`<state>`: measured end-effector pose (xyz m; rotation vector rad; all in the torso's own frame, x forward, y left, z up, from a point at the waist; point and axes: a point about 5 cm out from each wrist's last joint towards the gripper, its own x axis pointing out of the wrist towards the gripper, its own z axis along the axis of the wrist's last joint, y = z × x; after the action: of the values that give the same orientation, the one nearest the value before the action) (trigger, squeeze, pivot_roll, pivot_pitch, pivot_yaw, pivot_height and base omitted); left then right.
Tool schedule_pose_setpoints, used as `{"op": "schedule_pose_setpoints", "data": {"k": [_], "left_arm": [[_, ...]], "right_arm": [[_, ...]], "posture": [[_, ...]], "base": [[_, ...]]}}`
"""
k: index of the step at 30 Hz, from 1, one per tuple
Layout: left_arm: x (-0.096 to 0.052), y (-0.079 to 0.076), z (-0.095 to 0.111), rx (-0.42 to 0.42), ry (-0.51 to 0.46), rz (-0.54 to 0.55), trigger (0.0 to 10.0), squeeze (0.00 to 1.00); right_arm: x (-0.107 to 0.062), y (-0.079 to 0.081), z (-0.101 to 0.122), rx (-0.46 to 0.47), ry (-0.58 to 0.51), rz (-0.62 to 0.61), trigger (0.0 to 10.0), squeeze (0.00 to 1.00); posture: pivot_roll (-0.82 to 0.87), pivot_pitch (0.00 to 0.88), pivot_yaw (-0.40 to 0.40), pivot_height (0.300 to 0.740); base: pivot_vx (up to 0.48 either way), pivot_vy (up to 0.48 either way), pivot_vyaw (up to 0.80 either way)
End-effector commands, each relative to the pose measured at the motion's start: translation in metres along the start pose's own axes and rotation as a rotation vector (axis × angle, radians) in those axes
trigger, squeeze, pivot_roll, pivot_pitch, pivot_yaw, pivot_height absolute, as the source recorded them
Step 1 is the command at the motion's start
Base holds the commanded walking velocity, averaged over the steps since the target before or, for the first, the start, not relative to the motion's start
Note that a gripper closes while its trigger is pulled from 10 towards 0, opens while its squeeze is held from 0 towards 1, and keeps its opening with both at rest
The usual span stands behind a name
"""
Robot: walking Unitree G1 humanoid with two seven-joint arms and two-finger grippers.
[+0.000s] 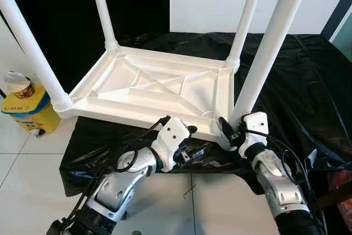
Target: Building children table
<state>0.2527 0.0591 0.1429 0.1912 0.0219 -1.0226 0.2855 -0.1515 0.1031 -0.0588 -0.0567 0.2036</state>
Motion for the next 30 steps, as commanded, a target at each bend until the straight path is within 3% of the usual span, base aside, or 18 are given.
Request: {"op": "schedule_pose_setpoints", "data": {"k": [1, 8, 14, 29, 30], "left_arm": [[0.001, 0.0, 0.0, 0.017, 0.002, -0.032, 10.0, 0.0], [0.003, 0.003, 0.002, 0.025, -0.004, -0.032, 10.0, 0.0], [0.006, 0.003, 0.004, 0.029, -0.014, -0.03, 10.0, 0.0], [0.007, 0.002, 0.002, 0.038, -0.014, -0.037, 10.0, 0.0], [0.007, 0.004, 0.002, 0.04, -0.015, -0.033, 10.0, 0.0]], "right_arm": [[-0.008, -0.002, -0.017, -0.019, 0.095, -0.084, 10.0, 0.0], [-0.007, 0.013, -0.018, -0.008, 0.106, -0.185, 10.0, 0.0], [-0.005, 0.021, -0.016, 0.003, 0.105, -0.192, 10.0, 0.0], [-0.004, 0.012, -0.014, -0.034, 0.089, -0.172, 10.0, 0.0], [-0.004, 0.008, -0.014, -0.042, 0.086, -0.16, 10.0, 0.92]], "posture": [[-0.02, 0.0, -0.02, 0.74], [-0.01, 0.0, -0.025, 0.74], [-0.01, 0.0, -0.024, 0.74], [0.0, 0.0, -0.036, 0.74], [0.0, 0.0, -0.041, 0.74]], "base": [[0.0, 0.0, 0.0], [0.0, 0.0, 0.0], [0.0, 0.0, 0.0], [0.0, 0.0, 0.0], [0.0, 0.0, 0.0]]}}
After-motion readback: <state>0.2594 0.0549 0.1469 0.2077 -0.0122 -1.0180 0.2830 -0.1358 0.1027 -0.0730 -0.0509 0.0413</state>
